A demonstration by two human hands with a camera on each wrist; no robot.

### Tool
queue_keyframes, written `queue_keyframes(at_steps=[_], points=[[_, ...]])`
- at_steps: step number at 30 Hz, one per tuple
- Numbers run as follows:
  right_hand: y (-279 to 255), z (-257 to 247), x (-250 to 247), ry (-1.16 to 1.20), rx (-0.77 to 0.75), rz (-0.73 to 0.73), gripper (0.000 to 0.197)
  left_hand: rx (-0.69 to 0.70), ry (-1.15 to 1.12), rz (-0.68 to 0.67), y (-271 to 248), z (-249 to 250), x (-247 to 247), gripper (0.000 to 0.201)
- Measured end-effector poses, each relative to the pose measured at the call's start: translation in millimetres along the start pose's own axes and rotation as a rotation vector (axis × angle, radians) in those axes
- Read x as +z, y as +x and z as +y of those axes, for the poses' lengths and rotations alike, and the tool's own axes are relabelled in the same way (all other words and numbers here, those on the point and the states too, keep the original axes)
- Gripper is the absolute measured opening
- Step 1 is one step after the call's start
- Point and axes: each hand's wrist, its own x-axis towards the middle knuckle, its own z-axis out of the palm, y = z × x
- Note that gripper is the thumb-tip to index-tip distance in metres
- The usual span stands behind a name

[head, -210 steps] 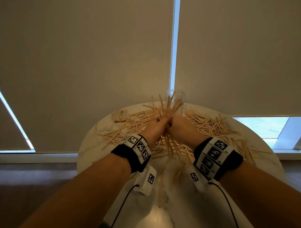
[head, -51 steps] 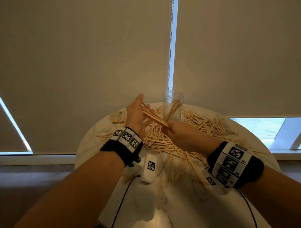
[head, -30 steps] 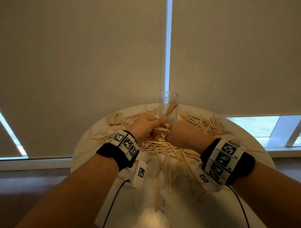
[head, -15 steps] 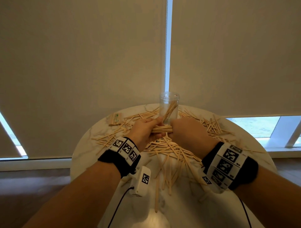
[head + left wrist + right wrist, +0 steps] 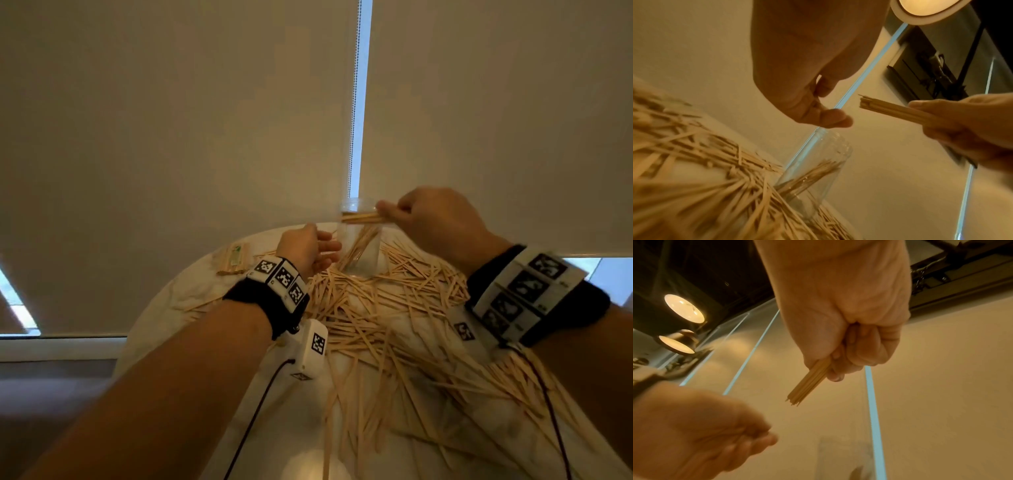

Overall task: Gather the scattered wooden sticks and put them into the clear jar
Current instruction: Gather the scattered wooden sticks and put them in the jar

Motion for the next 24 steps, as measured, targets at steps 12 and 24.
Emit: queue_keyframes(at_steps=[12, 24], points=[[162.7, 9.5, 70.4, -0.390, -0.175, -0.333, 0.039, 0.266, 0.761, -0.189, 128.6, -9.0, 47.4, 0.128], [170.1, 11.0, 80.2, -0.283, -0.196, -0.415, 0.030, 0.294, 0.778, -0.153, 130.4, -21.5, 42.2, 0.101]])
